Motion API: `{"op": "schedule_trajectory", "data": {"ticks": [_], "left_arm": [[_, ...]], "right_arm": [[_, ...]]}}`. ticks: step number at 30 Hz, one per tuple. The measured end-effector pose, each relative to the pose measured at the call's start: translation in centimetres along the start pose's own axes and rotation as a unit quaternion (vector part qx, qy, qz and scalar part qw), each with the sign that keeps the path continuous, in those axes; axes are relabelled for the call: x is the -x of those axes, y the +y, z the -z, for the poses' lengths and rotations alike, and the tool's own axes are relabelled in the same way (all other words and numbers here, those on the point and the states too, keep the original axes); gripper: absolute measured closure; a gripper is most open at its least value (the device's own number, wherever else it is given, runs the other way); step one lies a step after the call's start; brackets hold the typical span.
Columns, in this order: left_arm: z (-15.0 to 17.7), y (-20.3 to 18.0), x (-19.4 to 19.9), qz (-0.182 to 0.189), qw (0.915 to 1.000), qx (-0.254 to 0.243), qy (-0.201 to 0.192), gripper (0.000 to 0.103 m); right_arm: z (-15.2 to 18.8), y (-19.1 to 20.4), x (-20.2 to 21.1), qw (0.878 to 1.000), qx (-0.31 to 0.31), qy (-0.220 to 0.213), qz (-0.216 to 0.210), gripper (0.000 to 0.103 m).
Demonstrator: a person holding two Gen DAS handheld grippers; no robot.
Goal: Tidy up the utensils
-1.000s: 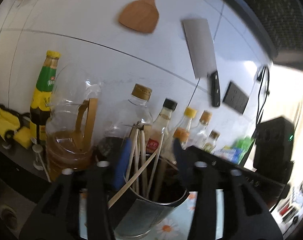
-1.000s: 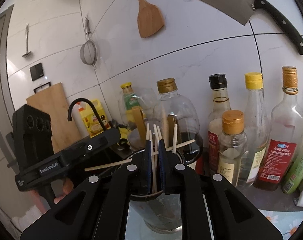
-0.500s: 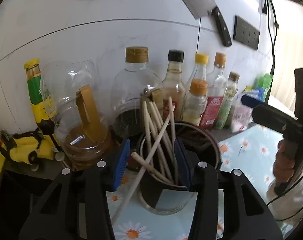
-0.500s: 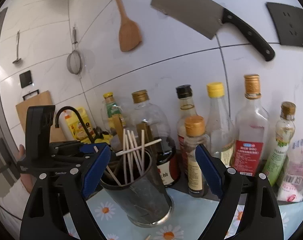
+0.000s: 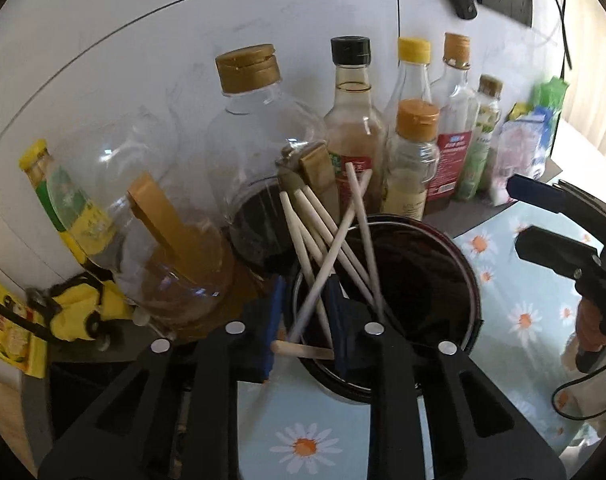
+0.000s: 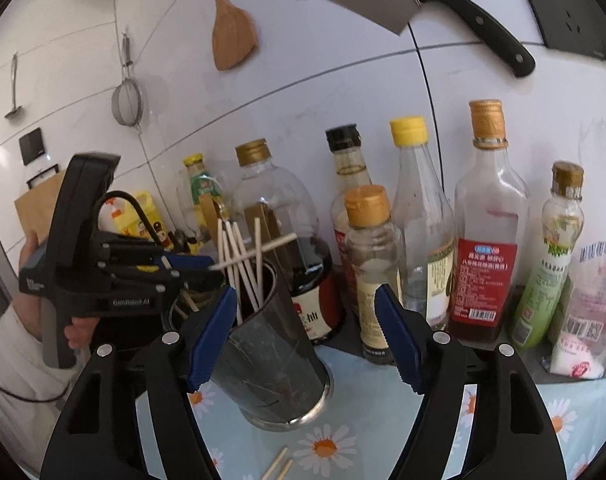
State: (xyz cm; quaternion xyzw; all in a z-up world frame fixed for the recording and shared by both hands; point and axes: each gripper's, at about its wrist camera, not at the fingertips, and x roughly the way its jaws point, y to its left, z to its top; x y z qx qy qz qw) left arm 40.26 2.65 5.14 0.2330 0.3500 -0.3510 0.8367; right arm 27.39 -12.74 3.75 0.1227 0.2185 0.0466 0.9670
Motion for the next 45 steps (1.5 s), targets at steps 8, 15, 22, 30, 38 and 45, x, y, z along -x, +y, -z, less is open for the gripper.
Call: {"op": "schedule_trajectory", "data": {"ticks": [8,15,22,30,38,45], "left_arm": [[-1.0,0.0,1.0,-0.006,0.9998,-0.008,0.019,0.092],[-1.0,0.7,1.5,0.013,0.9996,0.01,0.025,0.094],[-1.4,-0.7,2.3,-0.014,0.9987,-0.047,0.017,0.09],[-1.1,3.1,7.0,0.021,0.9986,0.003,-0.048,0.047],[1.8,6.4,4.8,0.054,0.9974,-0.048,0.008,0.046],[3.0,6.7,0.0,0.089,0.9887,-0.104,0.06,0.046]], "right_arm": [[0.6,-0.4,0.6,1.0,-0.011,-0.002,0.001,0.036],[0.2,-0.1,1.2,1.0,-0.009,0.001,-0.01,0.069],[0.8,0.0,1.6,1.0,-0.011,0.004,-0.021,0.069],[1.1,-0.1,2.2,1.0,-0.013,0.015,-0.006,0.06],[0.7,0.6,2.5,1.0,-0.005,0.021,0.0,0.056],[0.8,2.2,1.4,0.999,-0.001,0.037,0.006,0.047]]}}
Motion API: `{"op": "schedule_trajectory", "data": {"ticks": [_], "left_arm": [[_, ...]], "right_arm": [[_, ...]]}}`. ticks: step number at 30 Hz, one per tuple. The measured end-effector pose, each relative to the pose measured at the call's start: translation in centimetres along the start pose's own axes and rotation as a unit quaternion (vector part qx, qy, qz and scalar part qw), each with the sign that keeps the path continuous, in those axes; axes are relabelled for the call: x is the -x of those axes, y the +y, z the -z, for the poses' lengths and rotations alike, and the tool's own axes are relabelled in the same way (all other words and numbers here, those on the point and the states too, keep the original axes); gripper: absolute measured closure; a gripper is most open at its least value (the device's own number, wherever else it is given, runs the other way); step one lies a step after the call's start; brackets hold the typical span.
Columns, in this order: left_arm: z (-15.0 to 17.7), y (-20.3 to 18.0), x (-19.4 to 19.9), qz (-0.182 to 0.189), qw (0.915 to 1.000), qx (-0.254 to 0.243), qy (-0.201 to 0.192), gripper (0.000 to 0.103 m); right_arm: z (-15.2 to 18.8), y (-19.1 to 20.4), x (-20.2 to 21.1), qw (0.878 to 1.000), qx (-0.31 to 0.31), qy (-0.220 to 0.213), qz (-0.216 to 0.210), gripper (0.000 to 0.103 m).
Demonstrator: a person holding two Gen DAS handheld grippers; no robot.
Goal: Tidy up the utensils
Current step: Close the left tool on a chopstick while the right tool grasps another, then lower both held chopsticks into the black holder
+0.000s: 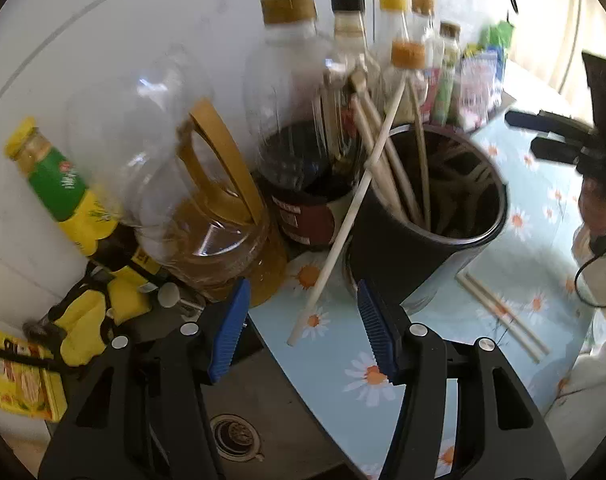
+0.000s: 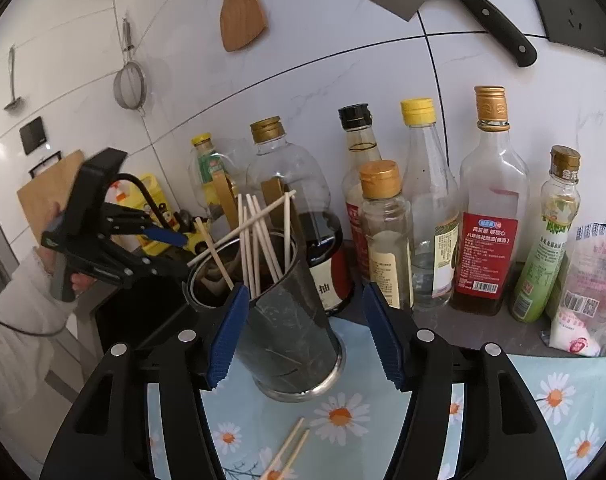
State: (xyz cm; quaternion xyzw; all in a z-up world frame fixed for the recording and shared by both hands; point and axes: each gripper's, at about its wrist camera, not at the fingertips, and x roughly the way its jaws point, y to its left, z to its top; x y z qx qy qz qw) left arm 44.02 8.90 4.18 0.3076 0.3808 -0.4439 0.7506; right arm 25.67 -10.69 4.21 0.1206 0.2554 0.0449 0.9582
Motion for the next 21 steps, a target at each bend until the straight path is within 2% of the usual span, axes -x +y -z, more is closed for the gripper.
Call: {"op": "schedule_trajectory", "data": {"ticks": [3,4,5,7,8,9,10,12,15,18,19,21], "left_arm": [[0.0,0.4,-1.1,0.02,0.9997,-0.01,0.007,0.047],[-0.1,0.5,-1.3,0.025,0.9996,-0.012,0.009,0.051],[-0.2,0.6,-1.6,0.03,0.9994,-0.013,0.014,0.061],[-0.4,0.8,-2.0,0.042,0.9988,-0.015,0.018,0.071],[-0.6,0.7,-1.9,0.046,0.9986,-0.018,0.017,0.086],[-0.7,0.7,-1.9,0.049,0.9985,-0.018,0.018,0.09],[-0.7,0.8,-1.8,0.05,0.9985,-0.017,0.014,0.091],[-0.7,1.0,-1.2,0.058,0.9982,-0.01,0.004,0.093],[-0.3,1.3,0.3,0.082,0.9964,0.014,-0.02,0.098],[0.7,1.6,2.6,0.105,0.9911,0.053,-0.061,0.098],[1.0,1.6,3.1,0.109,0.9892,0.063,-0.074,0.098],[1.6,1.3,4.1,0.115,0.9844,0.086,-0.102,0.098]], "right_arm": [[0.4,0.6,-0.4,1.0,-0.004,-0.004,0.015,0.047],[0.5,0.6,-0.7,1.0,-0.007,-0.003,0.016,0.047],[0.6,0.7,-0.9,1.0,-0.01,-0.002,0.018,0.047],[1.0,0.8,-1.5,1.0,-0.018,-0.002,0.024,0.049],[1.1,0.9,-1.7,0.999,-0.02,-0.002,0.025,0.059],[1.2,1.0,-1.9,0.999,-0.02,-0.001,0.028,0.066],[1.2,1.2,-2.1,0.999,-0.017,0.002,0.033,0.077],[1.2,1.6,-2.3,0.999,-0.009,0.006,0.048,0.084],[1.1,1.9,-2.0,0.999,-0.004,0.0,0.053,0.086],[0.8,2.2,-1.6,0.998,-0.001,-0.003,0.056,0.087],[0.6,2.3,-1.4,0.999,0.0,-0.005,0.053,0.094],[0.0,2.5,-1.1,0.999,0.003,-0.007,0.039,0.097]]}}
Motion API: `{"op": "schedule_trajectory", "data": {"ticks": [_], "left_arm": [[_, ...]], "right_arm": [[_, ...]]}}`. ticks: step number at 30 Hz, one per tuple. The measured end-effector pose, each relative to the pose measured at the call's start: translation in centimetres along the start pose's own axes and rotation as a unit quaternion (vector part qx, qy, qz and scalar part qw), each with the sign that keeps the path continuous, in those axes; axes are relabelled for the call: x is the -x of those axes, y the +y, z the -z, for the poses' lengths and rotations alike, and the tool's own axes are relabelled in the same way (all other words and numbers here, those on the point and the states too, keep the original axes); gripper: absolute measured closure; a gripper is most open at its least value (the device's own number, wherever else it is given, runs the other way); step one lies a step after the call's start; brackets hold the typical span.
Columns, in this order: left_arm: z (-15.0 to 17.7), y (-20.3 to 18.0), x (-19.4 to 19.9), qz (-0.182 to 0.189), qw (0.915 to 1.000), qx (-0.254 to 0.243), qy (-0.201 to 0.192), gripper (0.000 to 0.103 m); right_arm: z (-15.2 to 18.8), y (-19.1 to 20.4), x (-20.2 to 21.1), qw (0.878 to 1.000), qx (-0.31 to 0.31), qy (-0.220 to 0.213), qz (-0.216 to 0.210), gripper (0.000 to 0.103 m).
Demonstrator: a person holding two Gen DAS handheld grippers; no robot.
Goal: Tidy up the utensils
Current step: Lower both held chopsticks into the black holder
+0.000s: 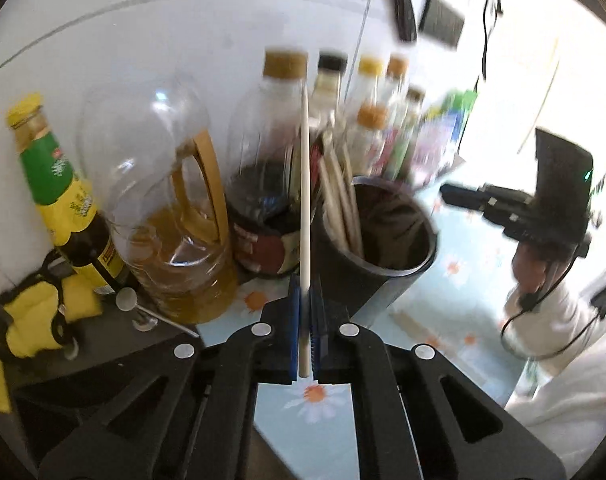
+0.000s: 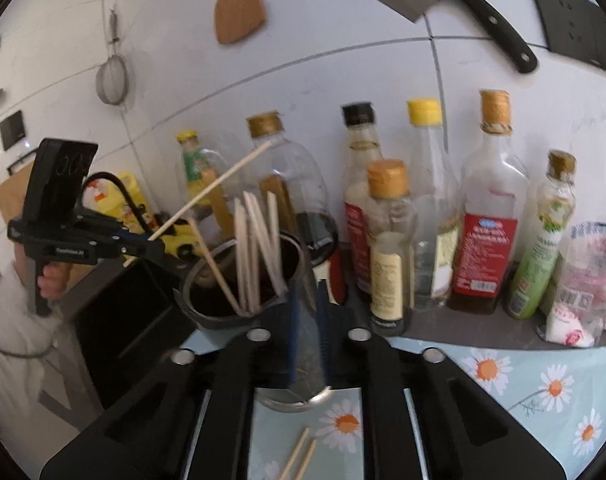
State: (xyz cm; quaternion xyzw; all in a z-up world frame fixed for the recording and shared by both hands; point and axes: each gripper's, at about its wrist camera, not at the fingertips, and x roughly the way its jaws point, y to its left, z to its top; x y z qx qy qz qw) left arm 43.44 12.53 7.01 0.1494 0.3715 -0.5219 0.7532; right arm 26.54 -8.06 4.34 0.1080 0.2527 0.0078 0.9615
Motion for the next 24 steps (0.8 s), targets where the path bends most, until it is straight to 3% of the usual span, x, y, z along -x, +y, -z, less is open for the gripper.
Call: {"op": "schedule_trajectory", "data": {"ticks": [4,10,13,17,23,24], "left_arm": [[0.7,-1.6,1.6,0.016,0.9985,0.025,-0.047,0.098],[1.5,-3.6,4.4,0.054,0.9885,0.073,-0.121,0.098],[1.9,-4.6,5.0,0.065,0.9755,0.102,-0.184,0.098],[2.1,-5.7,2.1,0.078,0.952,0.153,-0.253,0.098],[1.5,-7.1,-2.6,0.068,0.9325,0.169,-0.312,0.098],[1.4,-7.6,-3.5,0.05,0.932,0.16,-0.322,0.098]], "right_arm": [[-1.5,1.2,0.8,0.999,0.026,-0.011,-0.016,0.098],[-3.2,2.2,1.7,0.997,0.063,-0.011,-0.039,0.097],[-3.7,2.3,1.9,0.995,0.066,-0.015,-0.067,0.097],[-4.1,2.3,1.4,0.993,0.073,-0.015,-0.092,0.097],[-4.3,0.5,-0.3,0.99,0.072,-0.008,-0.123,0.097],[-4.2,0.0,-0.6,0.99,0.069,-0.008,-0.125,0.097]]}}
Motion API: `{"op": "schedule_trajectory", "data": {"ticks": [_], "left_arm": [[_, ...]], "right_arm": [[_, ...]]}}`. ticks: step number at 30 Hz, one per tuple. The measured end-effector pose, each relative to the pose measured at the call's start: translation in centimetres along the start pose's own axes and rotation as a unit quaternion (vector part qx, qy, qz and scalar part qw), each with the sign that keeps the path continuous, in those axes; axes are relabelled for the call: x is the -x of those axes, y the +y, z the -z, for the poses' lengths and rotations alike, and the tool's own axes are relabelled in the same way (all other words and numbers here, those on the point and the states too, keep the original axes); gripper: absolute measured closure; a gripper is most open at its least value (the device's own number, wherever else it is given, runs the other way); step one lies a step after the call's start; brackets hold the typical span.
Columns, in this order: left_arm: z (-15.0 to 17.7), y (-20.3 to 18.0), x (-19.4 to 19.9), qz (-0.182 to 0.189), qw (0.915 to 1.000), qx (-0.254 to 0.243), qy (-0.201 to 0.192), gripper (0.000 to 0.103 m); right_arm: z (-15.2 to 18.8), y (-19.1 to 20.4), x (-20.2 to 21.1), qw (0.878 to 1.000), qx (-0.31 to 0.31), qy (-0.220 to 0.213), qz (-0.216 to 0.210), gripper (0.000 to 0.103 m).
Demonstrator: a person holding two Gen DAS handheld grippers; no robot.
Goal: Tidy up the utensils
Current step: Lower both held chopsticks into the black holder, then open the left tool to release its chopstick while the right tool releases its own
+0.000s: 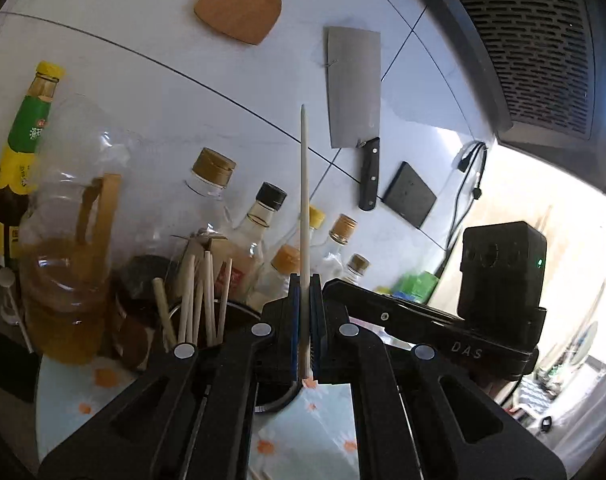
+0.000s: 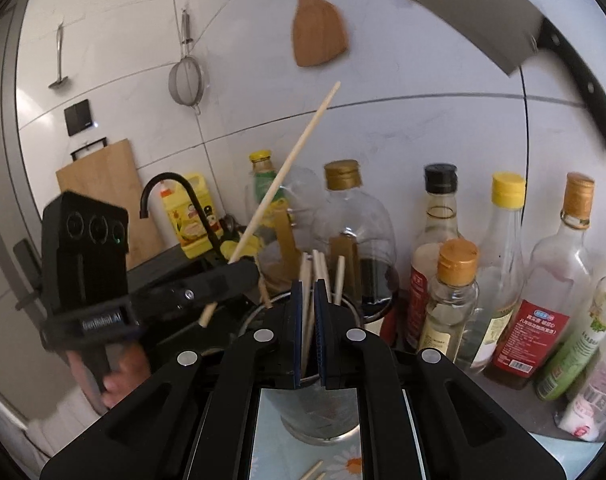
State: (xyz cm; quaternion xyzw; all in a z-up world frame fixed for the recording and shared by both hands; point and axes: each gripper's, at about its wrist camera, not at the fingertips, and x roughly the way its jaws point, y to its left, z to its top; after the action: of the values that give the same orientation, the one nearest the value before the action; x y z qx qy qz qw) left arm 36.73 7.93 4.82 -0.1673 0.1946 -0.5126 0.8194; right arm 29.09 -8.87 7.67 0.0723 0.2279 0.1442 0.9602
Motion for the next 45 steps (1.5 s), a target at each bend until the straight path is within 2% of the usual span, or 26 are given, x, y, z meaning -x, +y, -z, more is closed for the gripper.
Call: {"op": "schedule_trajectory", "data": {"ticks": [2,4,8,9,11,13,16,19,20,21,24,26,29,34,35,36,40,43,45], "left_arm": [[0.8,-0.4,-0.6,-0.016,0.9996,-0.017,-0.012,0.098],[1.9,0.2,-1.2,-0.019,0.9994,-0.01,-0.027,0.098],[3.3,0.0,-1.6,-0.064,0.9963,-0.039,-0.042,0.098],[3.3,-0.2,-1.8,-0.067,0.9961,-0.046,-0.036,0.098],[3.3,-1.0,-2.2,-0.102,0.9921,-0.07,-0.021,0.098],[3.3,-1.4,-2.3,-0.108,0.9912,-0.077,-0.006,0.098],[3.7,-1.9,-2.2,-0.14,0.9857,-0.093,0.012,0.097],[4.0,-2.2,-1.5,-0.16,0.9814,-0.102,0.028,0.088],[4.0,-2.4,-1.2,-0.165,0.9799,-0.105,0.037,0.071],[4.0,-2.4,-1.0,-0.167,0.9793,-0.106,0.042,0.059],[3.6,-3.0,0.3,-0.169,0.9789,-0.109,0.036,0.037],[3.1,-3.3,1.3,-0.171,0.9788,-0.108,0.031,0.033],[2.2,-3.9,1.8,-0.167,0.9779,-0.118,0.042,0.024],[-0.2,-4.2,-0.4,-0.18,0.9634,-0.152,0.127,0.026],[-0.6,-4.3,-1.0,-0.176,0.9592,-0.165,0.147,0.027],[-0.9,-4.5,-1.5,-0.171,0.9549,-0.176,0.167,0.029],[-1.8,-4.6,-3.5,-0.148,0.9387,-0.201,0.237,0.042],[-1.9,-4.4,-5.1,-0.137,0.9215,-0.223,0.287,0.047],[-2.0,-3.7,-6.5,-0.124,0.9117,-0.218,0.326,0.053]], "right_arm": [[0.4,-1.1,-0.3,1.0,-0.007,-0.004,-0.009,0.097],[0.8,-2.0,-0.8,1.0,-0.008,-0.005,-0.016,0.097],[1.5,-3.0,-1.6,0.999,-0.008,-0.003,-0.044,0.095],[1.7,-3.1,-1.9,0.999,-0.007,-0.001,-0.046,0.095],[1.9,-3.1,-2.2,0.999,-0.005,0.003,-0.052,0.095],[2.1,-2.9,-2.5,0.998,-0.001,0.006,-0.055,0.095],[2.2,-2.6,-2.7,0.999,0.007,0.01,-0.052,0.095],[2.2,-2.5,-2.8,0.999,0.009,0.014,-0.051,0.094],[2.1,-2.5,-2.9,0.998,0.011,0.018,-0.052,0.093],[2.1,-2.5,-2.9,0.998,0.012,0.021,-0.051,0.093],[2.2,-2.4,-2.7,0.999,0.012,0.024,-0.044,0.091],[2.3,-2.4,-2.3,0.999,0.007,0.023,-0.037,0.078],[2.3,-2.4,-1.6,0.999,0.005,0.018,-0.03,0.07],[2.4,-2.7,-0.7,1.0,-0.019,0.02,0.005,0.055],[2.5,-3.1,-0.3,0.999,-0.028,0.022,0.019,0.046],[2.6,-3.5,-0.1,0.999,-0.035,0.025,0.033,0.042],[2.6,-5.7,1.1,0.995,-0.069,0.039,0.06,0.042],[2.9,-7.2,2.1,0.993,-0.099,0.046,0.053,0.042],[3.2,-7.7,2.4,0.992,-0.107,0.049,0.052,0.044]]}}
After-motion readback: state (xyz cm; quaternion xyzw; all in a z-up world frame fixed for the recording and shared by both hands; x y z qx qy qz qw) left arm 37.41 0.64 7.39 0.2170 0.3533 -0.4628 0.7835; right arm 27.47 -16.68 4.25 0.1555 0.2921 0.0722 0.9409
